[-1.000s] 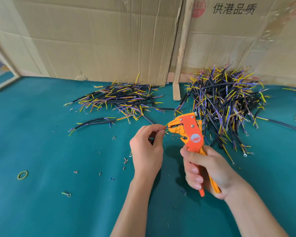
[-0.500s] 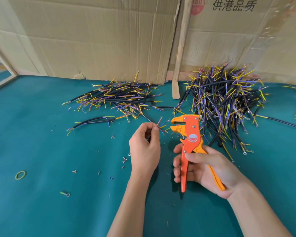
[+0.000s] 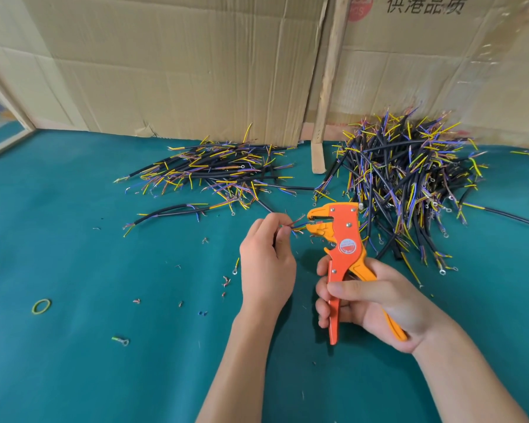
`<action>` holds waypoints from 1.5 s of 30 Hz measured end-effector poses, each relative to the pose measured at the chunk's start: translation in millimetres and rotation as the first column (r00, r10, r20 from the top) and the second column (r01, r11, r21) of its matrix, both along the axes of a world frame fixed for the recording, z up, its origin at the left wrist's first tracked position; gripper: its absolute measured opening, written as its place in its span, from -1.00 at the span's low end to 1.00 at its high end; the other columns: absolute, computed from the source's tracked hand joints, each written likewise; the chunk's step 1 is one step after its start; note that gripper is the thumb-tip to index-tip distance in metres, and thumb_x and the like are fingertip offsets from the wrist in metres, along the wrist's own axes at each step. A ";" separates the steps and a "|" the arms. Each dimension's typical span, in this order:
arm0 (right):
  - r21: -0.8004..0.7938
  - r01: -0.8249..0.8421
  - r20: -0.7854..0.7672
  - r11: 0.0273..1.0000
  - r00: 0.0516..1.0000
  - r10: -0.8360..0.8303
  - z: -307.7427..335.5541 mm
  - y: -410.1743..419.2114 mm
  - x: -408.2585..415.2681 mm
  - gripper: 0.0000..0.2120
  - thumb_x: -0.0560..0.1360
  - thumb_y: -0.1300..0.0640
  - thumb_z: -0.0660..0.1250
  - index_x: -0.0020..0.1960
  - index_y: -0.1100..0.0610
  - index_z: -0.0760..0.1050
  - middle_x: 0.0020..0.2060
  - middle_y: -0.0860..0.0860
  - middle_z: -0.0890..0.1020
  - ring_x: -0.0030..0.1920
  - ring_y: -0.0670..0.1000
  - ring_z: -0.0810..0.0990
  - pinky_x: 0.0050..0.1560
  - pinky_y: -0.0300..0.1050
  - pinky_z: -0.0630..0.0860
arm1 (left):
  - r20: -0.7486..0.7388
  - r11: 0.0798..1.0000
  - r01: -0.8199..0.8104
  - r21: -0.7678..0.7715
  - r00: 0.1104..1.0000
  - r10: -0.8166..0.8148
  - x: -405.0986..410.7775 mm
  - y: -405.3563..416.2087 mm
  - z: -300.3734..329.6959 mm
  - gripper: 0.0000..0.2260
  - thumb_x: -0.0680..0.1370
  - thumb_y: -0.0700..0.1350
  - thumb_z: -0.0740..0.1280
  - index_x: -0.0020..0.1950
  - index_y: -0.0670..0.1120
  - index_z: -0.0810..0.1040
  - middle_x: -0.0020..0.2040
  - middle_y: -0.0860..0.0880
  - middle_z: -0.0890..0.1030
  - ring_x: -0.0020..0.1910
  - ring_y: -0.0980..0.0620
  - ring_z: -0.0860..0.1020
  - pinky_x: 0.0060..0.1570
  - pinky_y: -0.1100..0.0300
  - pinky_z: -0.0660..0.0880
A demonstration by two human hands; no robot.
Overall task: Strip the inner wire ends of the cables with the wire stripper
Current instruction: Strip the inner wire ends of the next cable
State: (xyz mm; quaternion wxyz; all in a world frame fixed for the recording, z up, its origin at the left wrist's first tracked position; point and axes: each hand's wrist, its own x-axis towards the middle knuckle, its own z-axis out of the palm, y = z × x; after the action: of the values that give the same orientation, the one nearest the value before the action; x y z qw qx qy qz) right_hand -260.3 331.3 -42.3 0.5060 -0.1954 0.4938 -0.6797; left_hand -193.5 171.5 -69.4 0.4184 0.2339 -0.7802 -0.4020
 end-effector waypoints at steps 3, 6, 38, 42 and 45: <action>0.011 0.000 -0.003 1.000 1.000 0.000 0.6 -0.3 0.9 -0.71 0.35 0.32 0.53 0.04 0.23 0.58 -0.24 0.22 0.51 -0.27 0.24 0.54 -0.21 0.15 0.59 | 0.002 1.000 -0.008 -0.018 1.000 0.008 0.1 -1.0 -0.1 -0.86 0.62 -0.29 0.28 -0.01 -0.09 0.59 -0.18 0.01 0.57 -0.18 0.03 0.48 -0.19 0.21 0.38; 0.015 0.003 0.016 1.000 1.000 -0.003 0.9 -1.3 1.2 -0.76 0.38 0.27 0.53 -0.01 0.21 0.56 -0.27 0.20 0.48 -0.30 0.21 0.52 -0.25 0.12 0.57 | 0.000 0.999 -0.007 -0.032 1.000 0.007 0.4 -0.3 0.4 -0.86 0.62 -0.30 0.28 -0.01 -0.10 0.60 -0.17 -0.01 0.57 -0.17 0.01 0.48 -0.17 0.17 0.41; -0.481 -0.317 0.087 0.818 0.911 0.404 -9.1 19.1 1.9 -0.62 0.53 0.33 0.37 0.30 0.26 0.34 -0.03 0.21 0.53 0.01 0.25 0.59 0.15 0.20 0.44 | 0.169 0.813 0.477 0.334 0.818 -0.549 -76.6 25.2 77.7 -0.82 0.58 -0.03 0.43 0.04 -0.14 0.68 -0.09 -0.15 0.71 -0.14 0.03 0.58 0.08 0.05 0.53; -0.442 -0.246 0.130 0.862 0.934 0.333 -12.2 17.6 -1.2 -0.62 0.55 0.34 0.35 0.33 0.26 0.36 -0.02 0.23 0.52 0.02 0.29 0.57 0.18 0.23 0.45 | 0.450 0.983 0.181 0.030 0.876 -0.175 -54.2 -36.4 72.9 -0.85 0.56 -0.13 0.35 0.04 -0.07 0.70 -0.05 -0.04 0.70 0.00 -0.05 0.63 0.01 0.18 0.50; -0.399 -0.197 0.143 0.895 0.951 0.273 -12.4 9.1 -0.6 -0.63 0.50 0.32 0.43 0.27 0.24 0.42 -0.08 0.22 0.51 -0.03 0.28 0.57 0.13 0.19 0.51 | 0.605 0.968 -0.176 -0.181 0.756 0.250 -3.4 -101.9 56.7 -0.71 0.48 -0.24 0.27 0.10 -0.01 0.67 0.09 -0.15 0.65 0.08 -0.22 0.60 0.04 0.02 0.54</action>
State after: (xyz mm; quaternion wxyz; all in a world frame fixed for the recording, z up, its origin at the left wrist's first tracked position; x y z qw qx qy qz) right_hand -260.8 340.4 -54.7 0.5830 -0.2807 0.2732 -0.7118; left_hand -196.9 69.6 -12.6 0.1926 0.4169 -0.8639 -0.2071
